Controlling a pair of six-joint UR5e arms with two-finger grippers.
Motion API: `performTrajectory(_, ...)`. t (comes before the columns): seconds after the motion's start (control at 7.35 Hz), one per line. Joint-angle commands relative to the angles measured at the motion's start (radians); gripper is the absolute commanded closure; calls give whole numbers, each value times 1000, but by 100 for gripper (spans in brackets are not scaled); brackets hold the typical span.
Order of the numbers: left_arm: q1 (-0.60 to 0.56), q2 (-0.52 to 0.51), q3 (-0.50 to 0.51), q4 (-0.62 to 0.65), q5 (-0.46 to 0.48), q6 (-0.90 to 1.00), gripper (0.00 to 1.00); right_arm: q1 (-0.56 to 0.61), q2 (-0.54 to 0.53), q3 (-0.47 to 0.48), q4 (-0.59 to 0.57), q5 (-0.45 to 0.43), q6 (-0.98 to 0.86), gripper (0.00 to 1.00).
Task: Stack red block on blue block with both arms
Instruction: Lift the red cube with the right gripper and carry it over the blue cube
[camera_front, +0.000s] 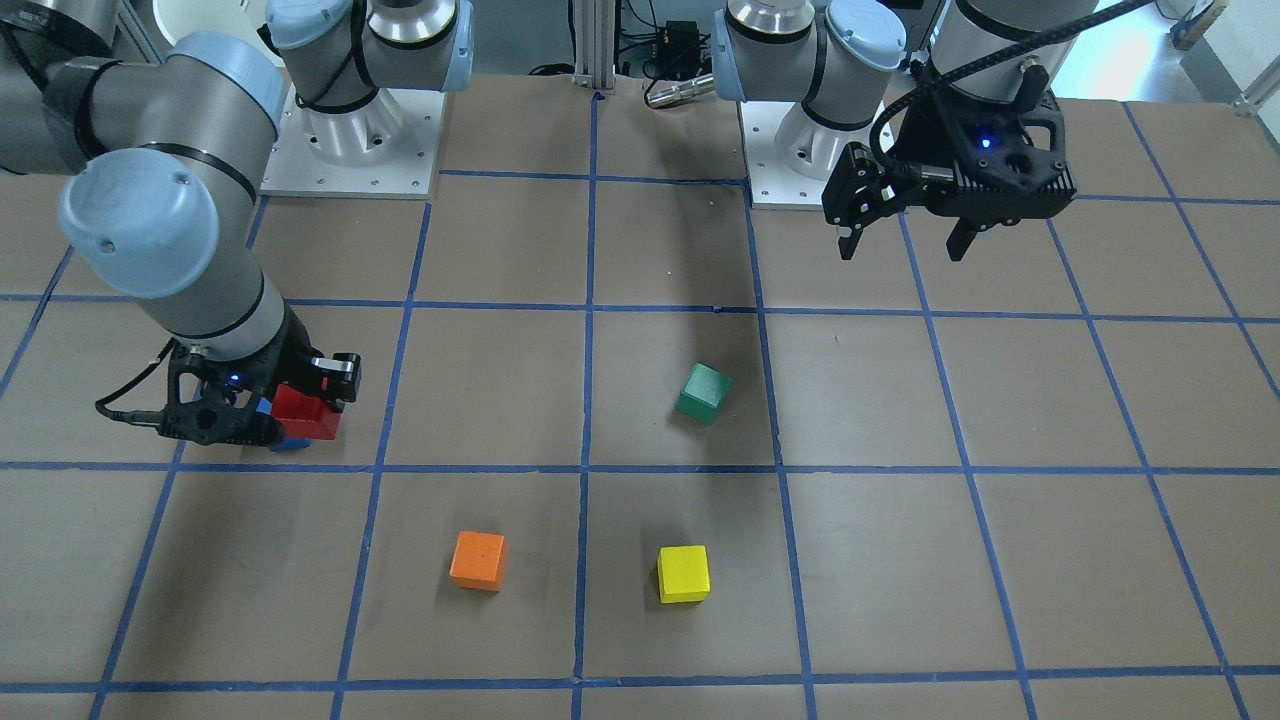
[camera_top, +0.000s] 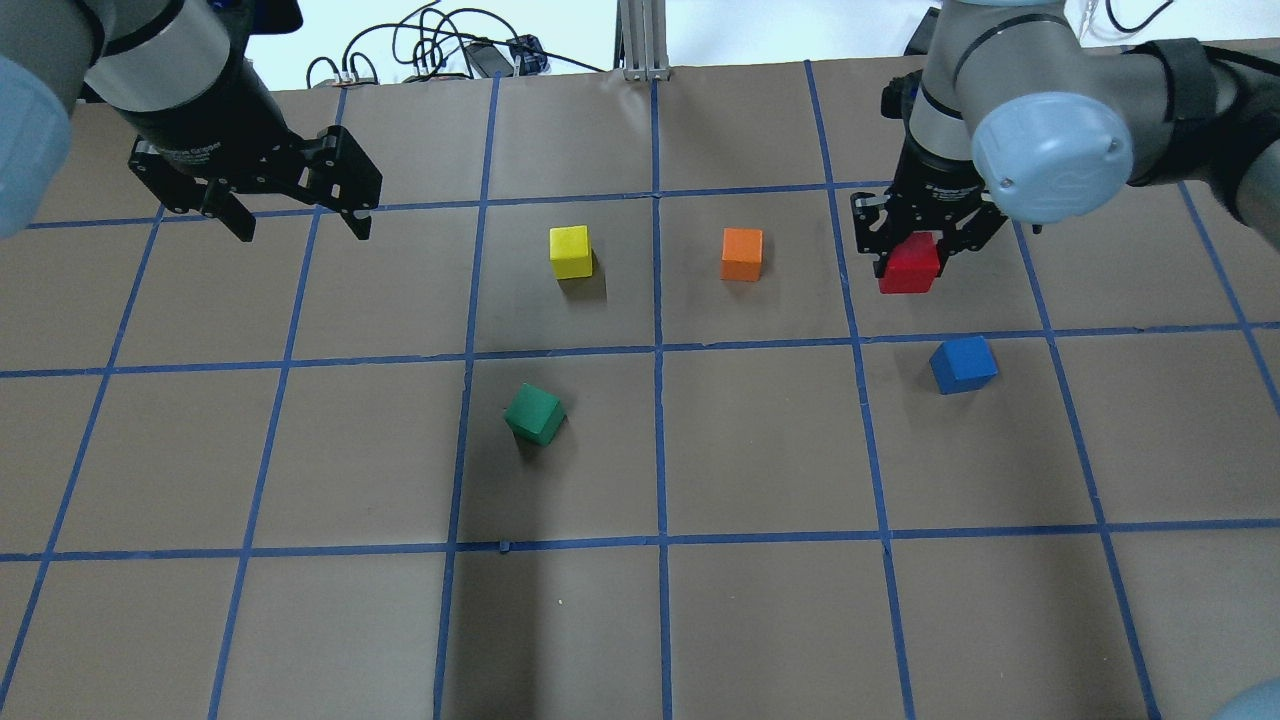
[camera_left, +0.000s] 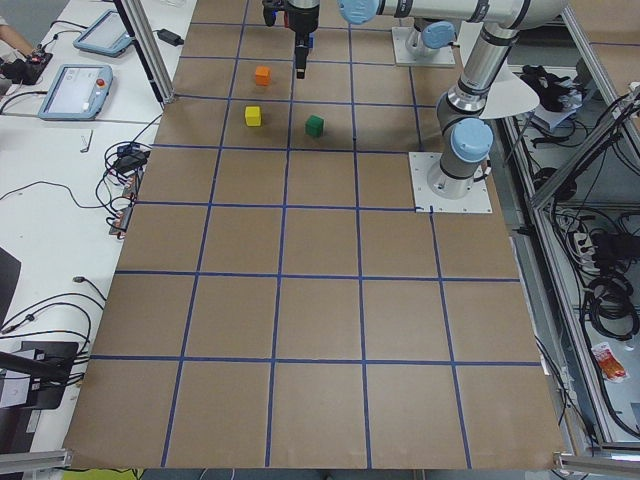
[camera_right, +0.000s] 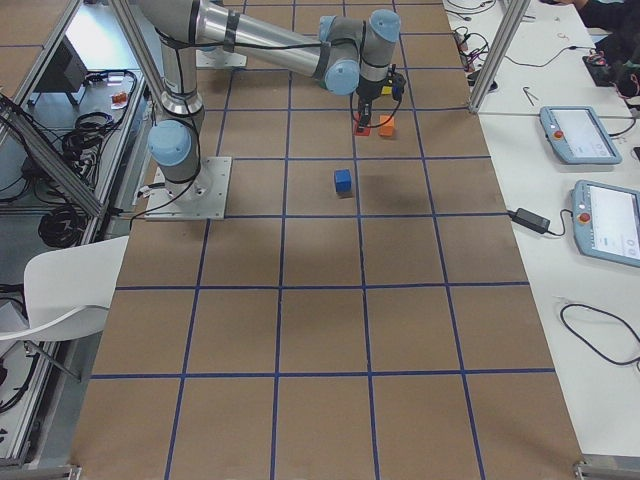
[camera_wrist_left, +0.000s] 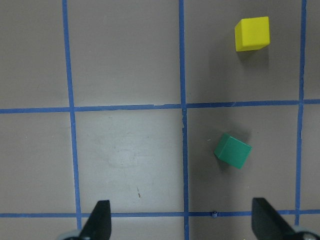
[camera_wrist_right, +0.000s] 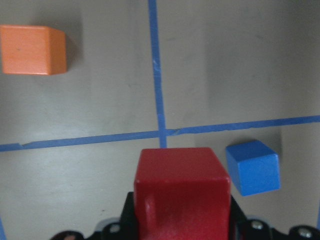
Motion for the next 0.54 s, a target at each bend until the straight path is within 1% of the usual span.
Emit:
performTrajectory(0.0,0,0,0,0,-1,0,0,-102,-46,128,-53,-3,-146,100)
performTrajectory(0.14,0,-1,3,6,-1,2,0,-124,-58,185,-141,-3,-196,100)
performTrajectory(0.41,0,0,0,6,0,0,0,-129,-60,263,-254,-3,-256,100)
